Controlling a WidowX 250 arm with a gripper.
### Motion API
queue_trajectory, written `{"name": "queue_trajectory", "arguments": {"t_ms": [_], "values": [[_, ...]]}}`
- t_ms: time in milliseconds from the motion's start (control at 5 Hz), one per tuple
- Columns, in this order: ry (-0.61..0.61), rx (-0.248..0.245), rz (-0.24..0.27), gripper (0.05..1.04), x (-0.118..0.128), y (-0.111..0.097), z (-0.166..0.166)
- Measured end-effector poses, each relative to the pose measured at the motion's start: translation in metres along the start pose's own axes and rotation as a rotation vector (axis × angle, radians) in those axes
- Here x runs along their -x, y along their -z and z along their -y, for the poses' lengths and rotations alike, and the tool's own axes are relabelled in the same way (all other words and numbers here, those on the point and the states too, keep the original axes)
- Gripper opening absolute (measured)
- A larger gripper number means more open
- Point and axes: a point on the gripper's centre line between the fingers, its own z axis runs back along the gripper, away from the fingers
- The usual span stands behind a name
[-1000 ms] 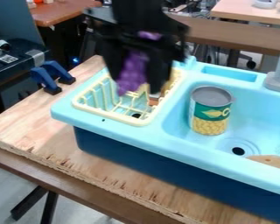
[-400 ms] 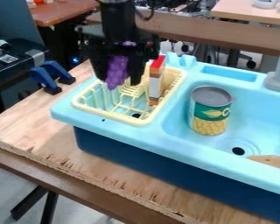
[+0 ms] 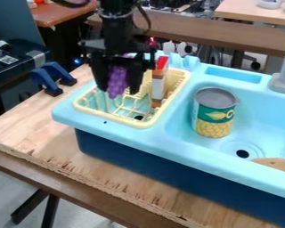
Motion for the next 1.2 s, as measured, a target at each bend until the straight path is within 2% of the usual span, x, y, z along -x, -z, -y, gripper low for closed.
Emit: {"name": "queue_trajectory", "arguments": {"t_ms": [200,400,600,800,1000,1200], "values": [[-0.015,-0.014,-0.053,0.759,-0.001,0.014,-0.009],[-0.063,-0.002,-0.092,0.759,-0.002,0.023,-0.019],[-0.068,-0.007,-0.154,0.757,0.000,0.042,-0.024],[-0.062,-0.015,-0.180,0.757,-0.001,0.049,-0.022],[-0.027,-0.031,-0.185,0.801,-0.007,0.051,-0.015],[0.006,-0.036,-0.178,1.002,-0.010,0.043,-0.005]]}}
